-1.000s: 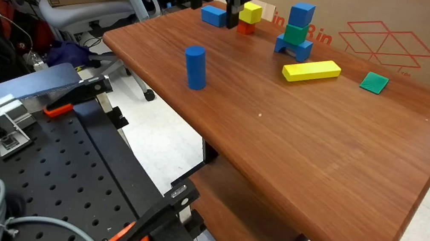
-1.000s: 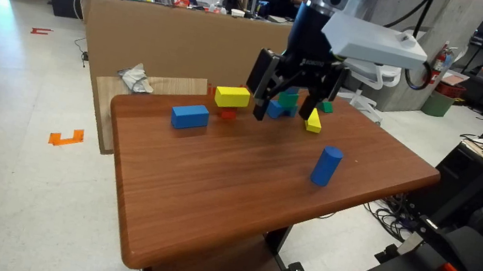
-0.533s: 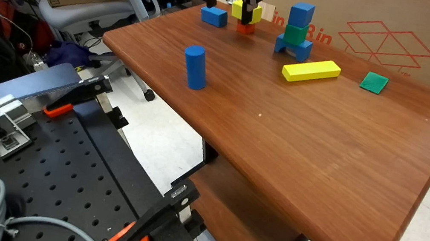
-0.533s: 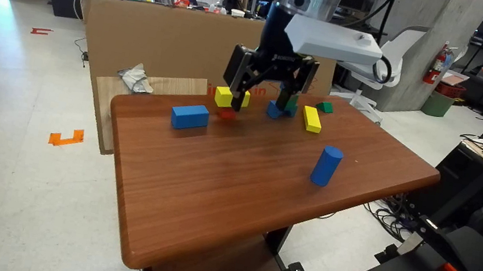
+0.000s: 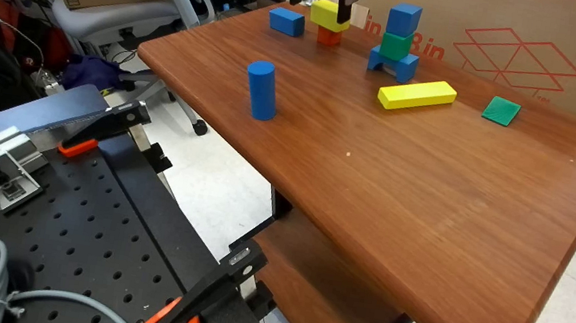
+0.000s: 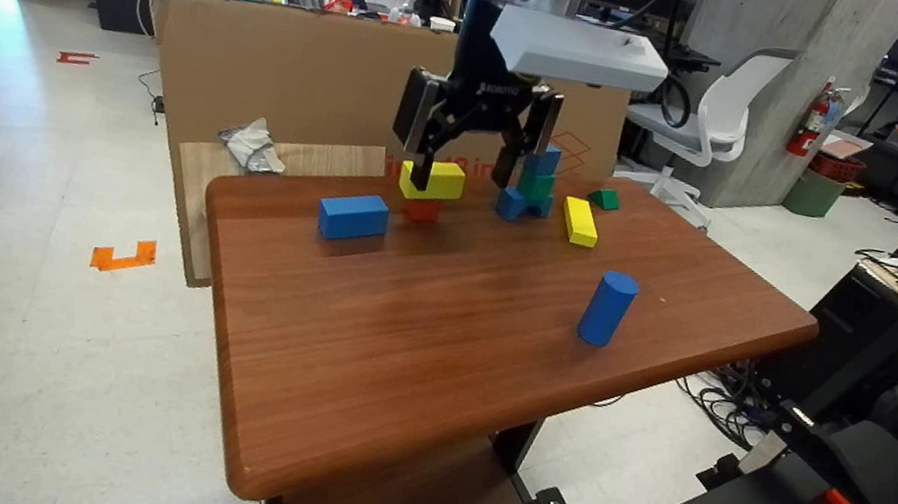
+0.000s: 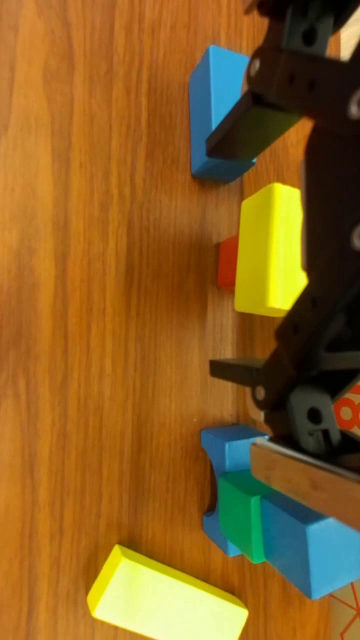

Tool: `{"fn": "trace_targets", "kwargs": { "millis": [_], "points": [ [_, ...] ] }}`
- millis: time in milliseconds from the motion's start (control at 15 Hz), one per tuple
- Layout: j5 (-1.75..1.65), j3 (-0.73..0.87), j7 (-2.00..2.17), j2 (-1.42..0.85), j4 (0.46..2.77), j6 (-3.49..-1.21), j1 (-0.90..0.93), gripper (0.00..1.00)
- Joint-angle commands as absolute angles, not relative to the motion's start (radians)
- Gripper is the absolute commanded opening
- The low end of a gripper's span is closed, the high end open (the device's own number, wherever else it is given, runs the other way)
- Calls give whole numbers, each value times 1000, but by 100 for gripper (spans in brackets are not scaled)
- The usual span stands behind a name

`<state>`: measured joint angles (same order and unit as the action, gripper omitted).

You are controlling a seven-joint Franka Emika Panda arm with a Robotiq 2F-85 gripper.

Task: Unstack the yellow and orange blocks

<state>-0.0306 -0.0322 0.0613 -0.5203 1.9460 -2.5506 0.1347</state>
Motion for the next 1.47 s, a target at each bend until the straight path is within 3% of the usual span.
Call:
{"fn": "trace_targets", "kwargs": {
  "millis": [0,1400],
  "points": [
    [-64,-21,84,-559,1867,-2478,151,100],
    [-63,-29,68,-642,1737,-2415,155,100]
  ]
}}
